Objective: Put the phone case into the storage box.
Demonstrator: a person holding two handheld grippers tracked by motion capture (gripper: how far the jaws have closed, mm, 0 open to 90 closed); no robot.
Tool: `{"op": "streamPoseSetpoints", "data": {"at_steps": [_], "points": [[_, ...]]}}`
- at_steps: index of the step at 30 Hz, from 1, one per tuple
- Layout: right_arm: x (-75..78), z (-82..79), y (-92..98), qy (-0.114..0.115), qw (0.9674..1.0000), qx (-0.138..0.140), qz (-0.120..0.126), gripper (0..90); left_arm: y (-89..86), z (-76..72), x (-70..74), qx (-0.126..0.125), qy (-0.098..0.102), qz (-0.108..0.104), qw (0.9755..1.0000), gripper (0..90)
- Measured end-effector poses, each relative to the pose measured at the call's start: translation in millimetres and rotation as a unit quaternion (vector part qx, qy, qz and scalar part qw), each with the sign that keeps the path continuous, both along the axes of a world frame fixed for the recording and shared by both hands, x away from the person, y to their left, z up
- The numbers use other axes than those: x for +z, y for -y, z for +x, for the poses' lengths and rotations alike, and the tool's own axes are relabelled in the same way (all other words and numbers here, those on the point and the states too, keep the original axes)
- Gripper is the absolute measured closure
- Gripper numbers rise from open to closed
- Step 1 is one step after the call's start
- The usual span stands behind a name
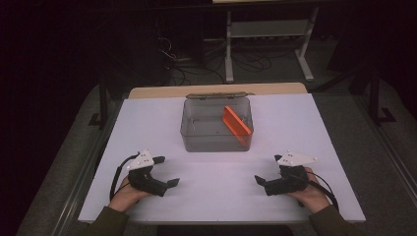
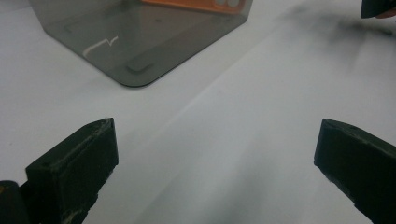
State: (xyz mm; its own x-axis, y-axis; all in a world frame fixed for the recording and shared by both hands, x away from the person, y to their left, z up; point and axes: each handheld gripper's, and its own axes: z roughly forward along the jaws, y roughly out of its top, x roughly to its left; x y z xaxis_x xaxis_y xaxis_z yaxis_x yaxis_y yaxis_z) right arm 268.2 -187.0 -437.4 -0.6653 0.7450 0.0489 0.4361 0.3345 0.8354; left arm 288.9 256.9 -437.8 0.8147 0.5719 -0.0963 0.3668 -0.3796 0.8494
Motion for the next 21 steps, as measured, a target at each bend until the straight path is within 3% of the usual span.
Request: {"op": "streamPoseSetpoints", "data": {"at_steps": [7, 11, 21], "points": [[-3.7, -4.5, 6.3, 0.012, 0.9998, -0.011, 0.010, 0.0, 0.7, -0.5, -0.5, -0.004, 0.000, -0.002, 1.0000, 0.0], [-5.9, -5.3, 5.6, 0.020, 0.9998, -0.010, 0.000, 0.0, 1.9, -0.9, -1.0, -0.006, 0.000, -0.005, 1.0000, 0.0], [-6.2, -5.4, 5.9, 0.020, 0.9998, -0.009, 0.004, 0.0, 2.1, -1.3, -1.6, -0.007, -0.001, -0.005, 1.0000, 0.0]]}}
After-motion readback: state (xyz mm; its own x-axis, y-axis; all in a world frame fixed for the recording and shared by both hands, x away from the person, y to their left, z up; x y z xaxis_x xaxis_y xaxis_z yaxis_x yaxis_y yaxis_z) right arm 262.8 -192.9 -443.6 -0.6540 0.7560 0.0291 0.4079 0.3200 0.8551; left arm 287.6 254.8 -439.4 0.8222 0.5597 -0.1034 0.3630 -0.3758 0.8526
